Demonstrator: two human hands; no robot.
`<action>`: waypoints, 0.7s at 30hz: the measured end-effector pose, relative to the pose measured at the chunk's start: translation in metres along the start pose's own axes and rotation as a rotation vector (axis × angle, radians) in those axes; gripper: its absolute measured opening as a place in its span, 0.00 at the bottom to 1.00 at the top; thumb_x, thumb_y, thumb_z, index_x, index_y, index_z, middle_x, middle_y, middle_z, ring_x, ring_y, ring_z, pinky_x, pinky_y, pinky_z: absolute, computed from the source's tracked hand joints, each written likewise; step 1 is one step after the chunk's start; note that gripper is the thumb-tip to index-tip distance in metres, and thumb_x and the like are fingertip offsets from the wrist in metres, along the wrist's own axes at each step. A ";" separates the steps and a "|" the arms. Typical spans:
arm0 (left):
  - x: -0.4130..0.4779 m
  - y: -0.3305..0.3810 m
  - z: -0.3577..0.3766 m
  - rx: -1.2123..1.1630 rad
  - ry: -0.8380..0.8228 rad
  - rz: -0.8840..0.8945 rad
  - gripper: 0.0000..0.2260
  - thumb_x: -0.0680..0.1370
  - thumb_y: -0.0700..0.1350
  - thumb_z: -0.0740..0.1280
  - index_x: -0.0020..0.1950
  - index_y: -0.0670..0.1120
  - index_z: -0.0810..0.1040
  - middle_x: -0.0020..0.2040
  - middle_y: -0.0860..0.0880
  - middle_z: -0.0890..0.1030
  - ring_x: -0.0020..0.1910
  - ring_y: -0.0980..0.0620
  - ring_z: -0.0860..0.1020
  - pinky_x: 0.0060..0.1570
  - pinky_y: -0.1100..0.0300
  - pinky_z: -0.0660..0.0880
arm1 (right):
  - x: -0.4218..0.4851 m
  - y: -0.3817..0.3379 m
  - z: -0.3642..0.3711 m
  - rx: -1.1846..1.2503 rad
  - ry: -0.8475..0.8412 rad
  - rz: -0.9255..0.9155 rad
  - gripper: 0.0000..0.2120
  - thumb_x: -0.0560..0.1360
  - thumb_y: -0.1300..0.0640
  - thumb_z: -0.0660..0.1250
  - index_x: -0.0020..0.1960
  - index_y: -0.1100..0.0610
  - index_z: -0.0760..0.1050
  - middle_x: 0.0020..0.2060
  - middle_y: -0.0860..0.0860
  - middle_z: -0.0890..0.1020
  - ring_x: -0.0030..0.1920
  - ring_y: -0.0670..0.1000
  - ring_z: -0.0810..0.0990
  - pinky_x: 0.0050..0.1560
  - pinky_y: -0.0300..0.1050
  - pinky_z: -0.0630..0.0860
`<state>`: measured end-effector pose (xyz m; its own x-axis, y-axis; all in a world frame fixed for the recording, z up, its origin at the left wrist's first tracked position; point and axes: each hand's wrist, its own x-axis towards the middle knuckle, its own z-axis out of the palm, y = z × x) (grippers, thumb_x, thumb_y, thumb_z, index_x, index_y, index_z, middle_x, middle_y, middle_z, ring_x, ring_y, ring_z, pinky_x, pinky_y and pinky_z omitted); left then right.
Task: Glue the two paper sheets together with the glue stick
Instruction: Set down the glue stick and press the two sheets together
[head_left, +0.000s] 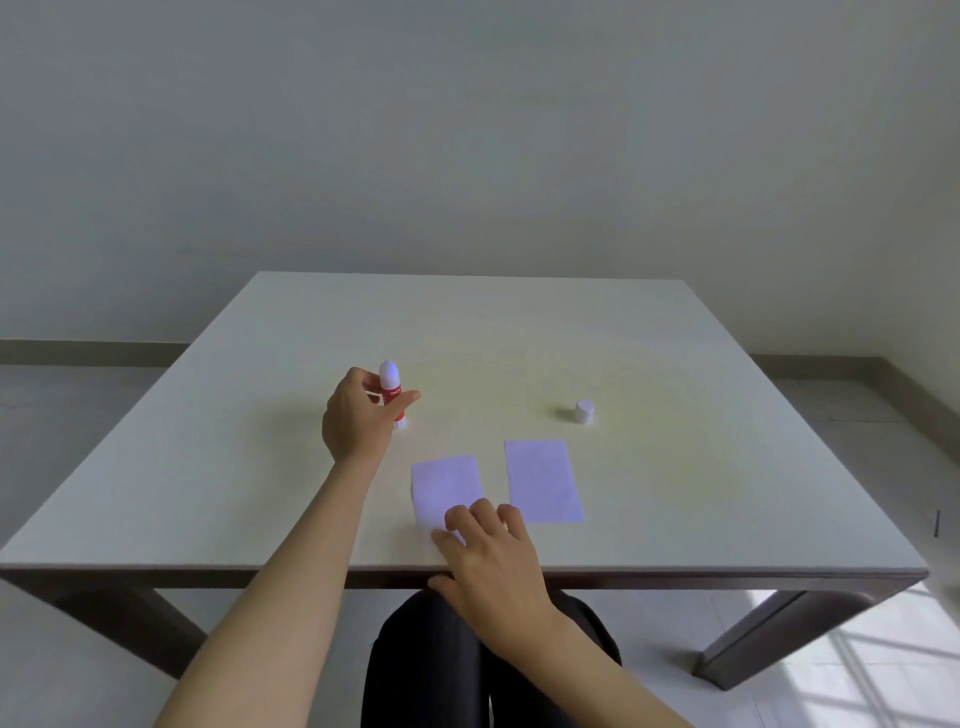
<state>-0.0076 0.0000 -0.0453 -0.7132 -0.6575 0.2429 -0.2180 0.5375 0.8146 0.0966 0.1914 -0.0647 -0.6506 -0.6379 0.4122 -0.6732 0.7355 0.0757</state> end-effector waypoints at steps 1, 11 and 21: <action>0.001 -0.003 0.000 -0.003 -0.021 0.019 0.24 0.62 0.59 0.76 0.49 0.49 0.73 0.49 0.53 0.80 0.52 0.48 0.78 0.44 0.53 0.73 | -0.002 -0.001 0.001 0.001 0.033 -0.014 0.10 0.58 0.43 0.73 0.31 0.48 0.77 0.33 0.42 0.77 0.35 0.49 0.77 0.42 0.40 0.65; -0.049 0.023 -0.037 -0.364 0.170 0.273 0.13 0.74 0.56 0.65 0.54 0.51 0.72 0.51 0.55 0.78 0.50 0.57 0.77 0.48 0.69 0.70 | 0.018 0.043 -0.045 0.757 0.405 0.493 0.07 0.70 0.65 0.68 0.38 0.54 0.76 0.31 0.45 0.77 0.31 0.47 0.76 0.32 0.32 0.71; -0.106 0.060 -0.010 -0.692 -0.447 -0.134 0.04 0.72 0.42 0.72 0.38 0.50 0.83 0.35 0.52 0.86 0.37 0.51 0.85 0.36 0.64 0.80 | 0.014 0.075 -0.061 1.684 0.424 1.001 0.03 0.75 0.65 0.66 0.42 0.62 0.74 0.32 0.59 0.83 0.34 0.58 0.85 0.39 0.44 0.82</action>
<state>0.0614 0.0963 -0.0167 -0.9393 -0.3430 0.0075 0.0343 -0.0723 0.9968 0.0585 0.2522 0.0019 -0.9958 0.0549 -0.0733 0.0501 -0.3426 -0.9381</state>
